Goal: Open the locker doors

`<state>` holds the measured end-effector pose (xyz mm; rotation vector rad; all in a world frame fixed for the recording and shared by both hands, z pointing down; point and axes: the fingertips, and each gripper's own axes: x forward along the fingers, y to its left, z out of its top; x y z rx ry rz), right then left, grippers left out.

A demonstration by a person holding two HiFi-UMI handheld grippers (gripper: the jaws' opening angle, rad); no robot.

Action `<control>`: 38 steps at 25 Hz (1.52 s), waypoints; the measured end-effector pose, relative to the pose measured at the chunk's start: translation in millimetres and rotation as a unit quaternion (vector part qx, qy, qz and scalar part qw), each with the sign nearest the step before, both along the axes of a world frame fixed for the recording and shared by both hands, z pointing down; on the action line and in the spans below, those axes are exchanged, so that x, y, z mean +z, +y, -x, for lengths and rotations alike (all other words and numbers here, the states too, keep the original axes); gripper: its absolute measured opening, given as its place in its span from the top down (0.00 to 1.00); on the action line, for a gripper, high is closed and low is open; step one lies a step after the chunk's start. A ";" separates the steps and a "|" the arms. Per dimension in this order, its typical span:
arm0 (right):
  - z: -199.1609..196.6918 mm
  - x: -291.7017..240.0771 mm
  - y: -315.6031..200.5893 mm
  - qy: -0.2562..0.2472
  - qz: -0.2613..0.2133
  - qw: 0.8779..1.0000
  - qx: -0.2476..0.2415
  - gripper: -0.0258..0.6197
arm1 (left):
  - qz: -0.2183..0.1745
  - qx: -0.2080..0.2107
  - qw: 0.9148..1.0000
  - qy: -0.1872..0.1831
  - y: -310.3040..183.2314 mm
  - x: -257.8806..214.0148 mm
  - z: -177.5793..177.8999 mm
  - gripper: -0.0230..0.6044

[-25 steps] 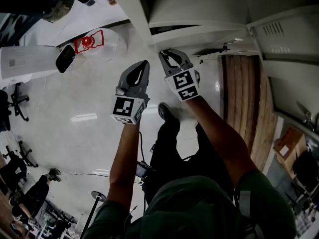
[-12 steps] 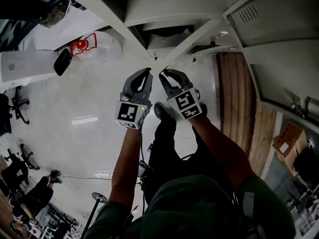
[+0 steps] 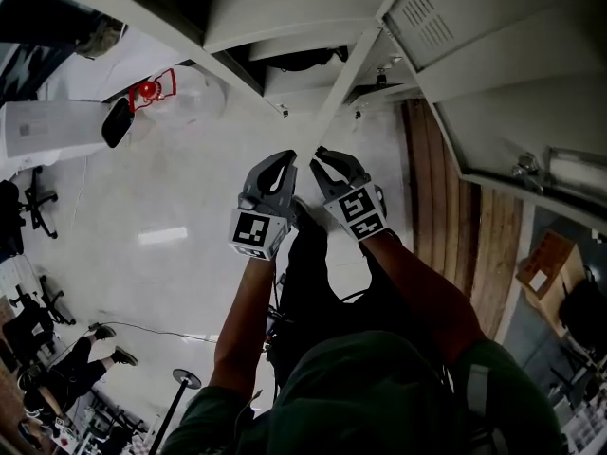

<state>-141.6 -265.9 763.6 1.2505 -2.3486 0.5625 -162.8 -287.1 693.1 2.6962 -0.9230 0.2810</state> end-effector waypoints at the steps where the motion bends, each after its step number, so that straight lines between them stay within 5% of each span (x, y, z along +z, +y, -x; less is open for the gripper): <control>1: -5.2 0.4 6.4 0.002 0.003 1.000 0.001 0.92 | 0.002 0.004 1.000 -0.001 6.5 0.2 -5.7 0.99; 24: -174.5 -33.4 81.7 0.020 0.056 0.997 0.044 0.94 | 0.026 0.133 0.990 -0.039 96.3 -32.7 -184.6 0.98; 32: -255.0 -108.9 110.9 -0.009 0.041 0.995 0.087 0.94 | 0.020 0.176 0.984 -0.028 143.4 -109.0 -229.9 0.98; 38: -299.8 -188.6 122.1 -0.029 0.005 0.990 0.139 0.94 | -0.037 0.243 0.968 0.051 179.0 -228.7 -262.7 0.98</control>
